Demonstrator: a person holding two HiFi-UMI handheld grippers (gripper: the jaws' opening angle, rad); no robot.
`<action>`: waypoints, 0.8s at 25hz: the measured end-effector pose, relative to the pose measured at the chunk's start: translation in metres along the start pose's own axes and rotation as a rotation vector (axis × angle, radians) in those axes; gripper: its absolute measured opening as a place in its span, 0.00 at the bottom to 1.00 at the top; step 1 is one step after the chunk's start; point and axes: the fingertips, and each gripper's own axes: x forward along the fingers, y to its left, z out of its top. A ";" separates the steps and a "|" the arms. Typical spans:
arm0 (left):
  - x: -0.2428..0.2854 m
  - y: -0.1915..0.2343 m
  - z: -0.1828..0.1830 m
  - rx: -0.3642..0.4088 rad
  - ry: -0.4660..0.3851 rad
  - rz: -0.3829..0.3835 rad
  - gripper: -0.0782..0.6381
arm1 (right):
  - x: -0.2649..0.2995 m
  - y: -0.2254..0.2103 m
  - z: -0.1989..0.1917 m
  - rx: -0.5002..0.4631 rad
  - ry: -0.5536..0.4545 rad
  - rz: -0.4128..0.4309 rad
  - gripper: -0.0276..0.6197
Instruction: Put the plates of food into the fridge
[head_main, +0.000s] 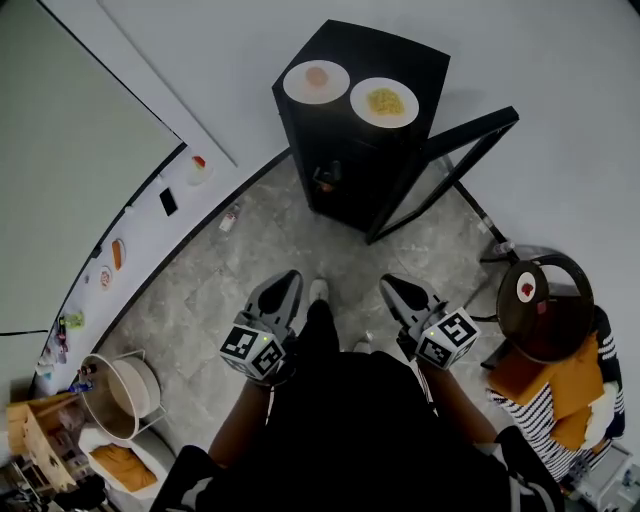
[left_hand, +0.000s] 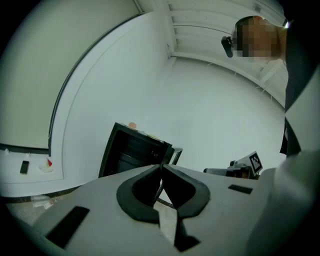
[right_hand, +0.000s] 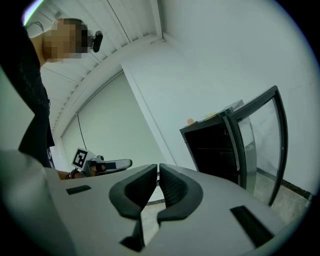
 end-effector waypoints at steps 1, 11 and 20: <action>0.008 0.008 0.006 0.002 0.006 -0.008 0.15 | 0.011 -0.004 0.007 0.000 -0.004 -0.005 0.09; 0.071 0.076 0.046 -0.027 0.050 -0.085 0.15 | 0.088 -0.055 0.052 0.048 -0.069 -0.123 0.09; 0.112 0.121 0.068 -0.026 0.078 -0.169 0.15 | 0.129 -0.108 0.082 0.203 -0.166 -0.259 0.09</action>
